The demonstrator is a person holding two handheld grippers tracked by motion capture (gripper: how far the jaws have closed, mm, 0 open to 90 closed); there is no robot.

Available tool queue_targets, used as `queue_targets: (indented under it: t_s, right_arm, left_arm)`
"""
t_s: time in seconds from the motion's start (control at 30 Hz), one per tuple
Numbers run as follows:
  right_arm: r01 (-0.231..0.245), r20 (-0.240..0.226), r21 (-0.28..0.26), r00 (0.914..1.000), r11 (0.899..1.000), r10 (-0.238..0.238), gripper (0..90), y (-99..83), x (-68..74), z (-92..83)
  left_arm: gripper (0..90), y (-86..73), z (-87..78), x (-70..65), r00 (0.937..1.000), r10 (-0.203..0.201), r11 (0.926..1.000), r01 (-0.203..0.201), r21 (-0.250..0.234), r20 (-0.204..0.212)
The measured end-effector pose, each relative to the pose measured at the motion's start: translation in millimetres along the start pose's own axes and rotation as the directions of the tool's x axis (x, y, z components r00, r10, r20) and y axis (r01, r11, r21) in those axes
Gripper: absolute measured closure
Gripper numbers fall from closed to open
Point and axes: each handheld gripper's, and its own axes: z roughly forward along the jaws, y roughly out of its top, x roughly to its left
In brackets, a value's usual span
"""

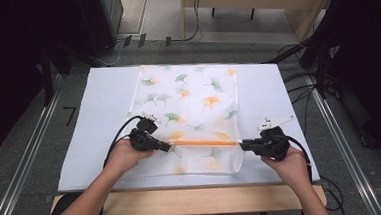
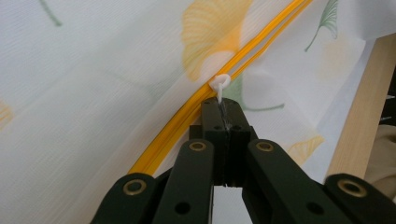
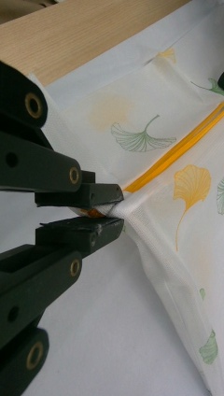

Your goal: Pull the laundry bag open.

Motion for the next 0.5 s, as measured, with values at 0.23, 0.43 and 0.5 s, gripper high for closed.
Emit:
queue_targets:
  t_s: [0.23,0.43,0.5]
  right_arm:
    - [-0.001,0.001,0.002,1.0,1.0,0.001,84.3,-0.4,-1.3,0.6]
    - [-0.005,0.007,0.014,1.0,1.0,0.005,84.4,0.8,-0.2,2.7]
    - [-0.004,0.008,0.012,1.0,1.0,0.004,84.4,0.5,-0.9,2.5]
  left_arm:
    - [90.0,-17.8,-17.2,13.0,0.9995,-0.015,0.9999,0.014,-0.009,-0.026]
    - [90.0,-18.9,-16.2,11.6,0.9993,-0.023,0.9997,0.023,-0.009,-0.028]
    - [90.0,-18.8,-16.1,11.6,0.9994,-0.02,0.9998,0.02,-0.006,-0.026]
